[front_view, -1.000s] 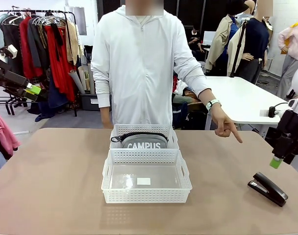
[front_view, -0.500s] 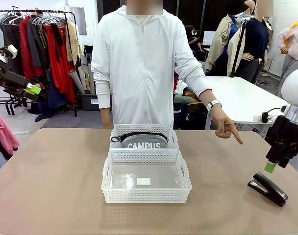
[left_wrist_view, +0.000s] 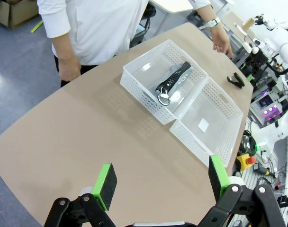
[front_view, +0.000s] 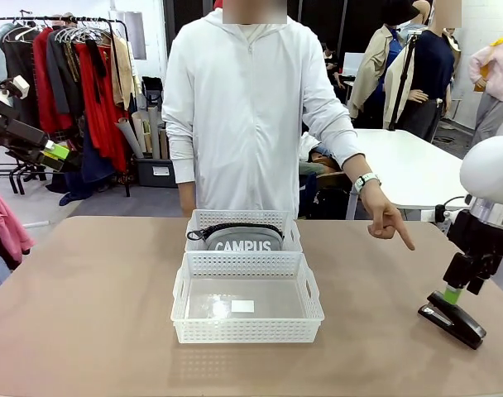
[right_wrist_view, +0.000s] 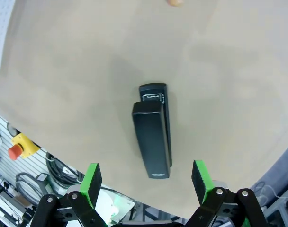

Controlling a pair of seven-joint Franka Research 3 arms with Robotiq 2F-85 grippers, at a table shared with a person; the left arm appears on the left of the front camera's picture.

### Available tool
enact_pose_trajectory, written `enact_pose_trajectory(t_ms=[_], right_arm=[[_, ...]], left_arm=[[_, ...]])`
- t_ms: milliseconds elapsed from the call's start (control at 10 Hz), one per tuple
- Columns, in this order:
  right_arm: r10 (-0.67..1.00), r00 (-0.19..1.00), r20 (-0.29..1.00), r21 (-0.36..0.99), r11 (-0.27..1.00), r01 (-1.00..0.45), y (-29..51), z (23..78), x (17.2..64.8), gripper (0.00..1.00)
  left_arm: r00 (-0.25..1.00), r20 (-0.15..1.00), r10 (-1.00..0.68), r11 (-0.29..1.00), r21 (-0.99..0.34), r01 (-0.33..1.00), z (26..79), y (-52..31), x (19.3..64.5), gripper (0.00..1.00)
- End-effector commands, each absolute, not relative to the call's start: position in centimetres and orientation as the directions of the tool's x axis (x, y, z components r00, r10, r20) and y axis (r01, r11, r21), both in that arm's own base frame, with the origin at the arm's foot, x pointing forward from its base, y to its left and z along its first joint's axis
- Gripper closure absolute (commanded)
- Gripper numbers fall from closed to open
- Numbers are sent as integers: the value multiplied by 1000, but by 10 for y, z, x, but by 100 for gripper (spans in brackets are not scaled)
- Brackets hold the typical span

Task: Distribute items into two baskets.
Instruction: Pick up the Stapler that the person points to.

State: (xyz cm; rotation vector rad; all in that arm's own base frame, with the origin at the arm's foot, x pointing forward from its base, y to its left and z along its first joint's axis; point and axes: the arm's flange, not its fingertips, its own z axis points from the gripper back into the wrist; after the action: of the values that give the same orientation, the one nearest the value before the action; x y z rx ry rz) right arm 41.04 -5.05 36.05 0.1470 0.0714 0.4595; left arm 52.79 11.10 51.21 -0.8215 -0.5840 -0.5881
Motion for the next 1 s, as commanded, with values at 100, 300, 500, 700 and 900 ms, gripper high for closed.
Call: enact_pose_trajectory(t_ms=[100,300,500,700,900], right_arm=[[432,901,-37,85,900,-428,-52,347,412,0],[440,896,-59,101,895,-434,-51,337,417,0],[446,893,-61,116,891,-438,-51,329,420,0],[461,885,-63,121,884,-451,-51,321,425,0],[466,883,-63,144,879,-454,-51,315,428,0]], left_arm=[[695,676,-247,547,-495,675,513,112,527,0],[695,676,-247,547,-495,675,513,112,527,0],[695,676,-247,547,-495,675,513,112,527,0],[695,676,-247,547,-495,675,513,112,527,0],[695,676,-247,547,-495,675,513,112,527,0]])
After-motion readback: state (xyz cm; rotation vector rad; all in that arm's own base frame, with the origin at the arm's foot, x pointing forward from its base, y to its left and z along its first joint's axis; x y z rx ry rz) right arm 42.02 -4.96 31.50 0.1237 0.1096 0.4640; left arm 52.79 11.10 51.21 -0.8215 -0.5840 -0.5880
